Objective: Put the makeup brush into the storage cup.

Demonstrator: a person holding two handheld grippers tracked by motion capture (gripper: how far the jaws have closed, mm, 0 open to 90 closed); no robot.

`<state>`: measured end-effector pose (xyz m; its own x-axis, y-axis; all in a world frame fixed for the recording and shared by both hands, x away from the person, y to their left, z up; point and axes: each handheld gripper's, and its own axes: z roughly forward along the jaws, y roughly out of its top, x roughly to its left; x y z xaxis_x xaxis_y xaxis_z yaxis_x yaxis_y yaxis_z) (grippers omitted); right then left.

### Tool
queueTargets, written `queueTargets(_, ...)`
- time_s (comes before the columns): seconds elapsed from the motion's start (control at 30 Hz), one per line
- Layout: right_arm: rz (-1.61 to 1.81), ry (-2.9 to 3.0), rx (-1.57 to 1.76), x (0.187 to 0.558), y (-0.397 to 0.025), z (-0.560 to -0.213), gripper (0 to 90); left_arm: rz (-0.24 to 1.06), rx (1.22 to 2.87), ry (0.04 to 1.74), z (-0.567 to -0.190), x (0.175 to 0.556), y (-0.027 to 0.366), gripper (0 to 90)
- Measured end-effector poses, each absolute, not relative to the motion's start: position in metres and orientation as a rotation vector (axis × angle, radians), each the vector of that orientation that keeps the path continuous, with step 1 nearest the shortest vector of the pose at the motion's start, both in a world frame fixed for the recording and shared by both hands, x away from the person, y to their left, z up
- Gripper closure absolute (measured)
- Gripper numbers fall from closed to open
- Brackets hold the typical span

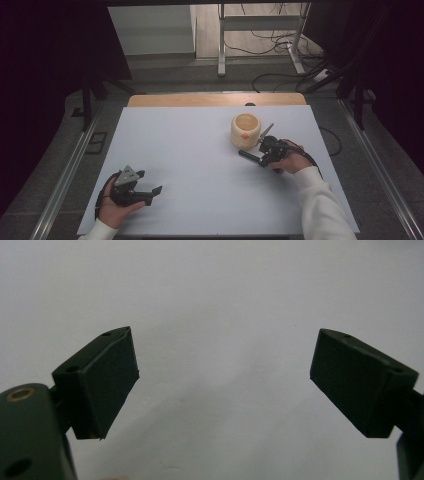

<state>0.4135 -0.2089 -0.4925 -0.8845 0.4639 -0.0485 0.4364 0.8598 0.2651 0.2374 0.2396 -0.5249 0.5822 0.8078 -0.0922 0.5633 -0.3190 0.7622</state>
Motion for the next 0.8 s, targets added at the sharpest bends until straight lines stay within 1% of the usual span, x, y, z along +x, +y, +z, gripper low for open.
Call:
queueTargets(0.23,0.376,2.917,0.686,0.411,-0.208,-0.490,71.8,0.392,2.020,1.093,-0.525,0.238,0.240,12.8)
queueTargets(0.4,0.443,2.899,0.695,0.406,-0.210,-0.477,71.9,0.395,2.019,1.092,-0.525,0.237,0.240,12.8)
queueTargets(0.8,0.553,2.886,0.696,0.394,-0.208,-0.465,71.9,0.395,2.018,1.091,-0.525,0.237,0.240,13.0)
